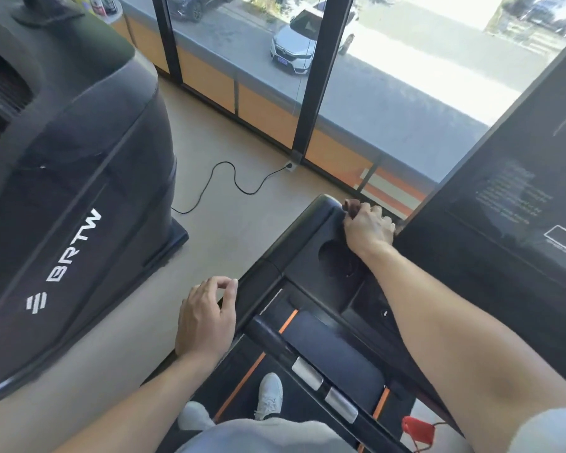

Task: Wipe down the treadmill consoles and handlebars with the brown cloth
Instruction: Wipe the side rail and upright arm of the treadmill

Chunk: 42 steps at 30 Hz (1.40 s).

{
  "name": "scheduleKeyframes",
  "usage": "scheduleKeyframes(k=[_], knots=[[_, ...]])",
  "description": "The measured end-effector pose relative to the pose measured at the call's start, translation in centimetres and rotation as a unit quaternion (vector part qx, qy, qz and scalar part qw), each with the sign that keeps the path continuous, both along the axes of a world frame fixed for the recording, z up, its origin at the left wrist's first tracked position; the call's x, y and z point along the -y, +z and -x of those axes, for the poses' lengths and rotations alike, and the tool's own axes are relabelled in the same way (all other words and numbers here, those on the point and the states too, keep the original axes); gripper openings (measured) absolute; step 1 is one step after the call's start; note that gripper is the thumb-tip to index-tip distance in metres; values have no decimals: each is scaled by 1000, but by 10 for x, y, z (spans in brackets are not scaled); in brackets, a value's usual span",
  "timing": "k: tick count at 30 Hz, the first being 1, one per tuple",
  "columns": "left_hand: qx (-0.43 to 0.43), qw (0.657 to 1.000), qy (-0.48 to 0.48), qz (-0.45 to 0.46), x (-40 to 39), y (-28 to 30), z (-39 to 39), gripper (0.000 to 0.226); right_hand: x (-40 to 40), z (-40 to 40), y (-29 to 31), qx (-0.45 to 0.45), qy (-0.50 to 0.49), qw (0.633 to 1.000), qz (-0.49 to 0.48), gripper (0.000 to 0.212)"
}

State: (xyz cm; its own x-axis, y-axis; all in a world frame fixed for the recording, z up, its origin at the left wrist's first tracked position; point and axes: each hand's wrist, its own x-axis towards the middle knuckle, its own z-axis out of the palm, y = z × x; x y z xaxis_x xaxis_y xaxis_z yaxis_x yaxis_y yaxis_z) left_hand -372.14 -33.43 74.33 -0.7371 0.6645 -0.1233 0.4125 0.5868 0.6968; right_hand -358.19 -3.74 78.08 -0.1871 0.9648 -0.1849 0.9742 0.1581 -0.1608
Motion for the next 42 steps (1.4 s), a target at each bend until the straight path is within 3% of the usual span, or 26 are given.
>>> scheduleKeyframes(k=[5,7,13,20,24,28,31,34,37,40,42], knots=[[3,1000,4,-10,0,2,0,29,49,-6,18,72,72,991,85,83],[3,1000,3,-11,0,3,0,29,71,-11,24,96,99,986,91,86],[-2,1000,4,-16,1,2,-1,30,130,-10,31,105,173,979,28,41],[-10,1000,4,-22,3,1,-2,27,104,-11,33,16,148,981,121,35],[-14,1000,-3,-23,4,2,-3,26,97,-24,40,123,210,959,143,24],[-10,1000,3,-29,6,0,-2,25,99,-2,27,174,192,962,81,45],[-3,999,19,-50,8,-3,-1,24,108,-3,18,135,209,968,36,36],[-15,998,12,-59,8,-7,-1,24,93,-18,35,116,217,962,113,18],[-25,998,-3,-56,7,-7,-1,22,72,-21,59,-55,72,976,198,20],[-18,998,4,-59,9,-7,0,23,73,-10,68,-221,-18,973,71,27],[-19,998,7,-60,9,-7,-1,23,92,6,59,-200,11,979,31,36]])
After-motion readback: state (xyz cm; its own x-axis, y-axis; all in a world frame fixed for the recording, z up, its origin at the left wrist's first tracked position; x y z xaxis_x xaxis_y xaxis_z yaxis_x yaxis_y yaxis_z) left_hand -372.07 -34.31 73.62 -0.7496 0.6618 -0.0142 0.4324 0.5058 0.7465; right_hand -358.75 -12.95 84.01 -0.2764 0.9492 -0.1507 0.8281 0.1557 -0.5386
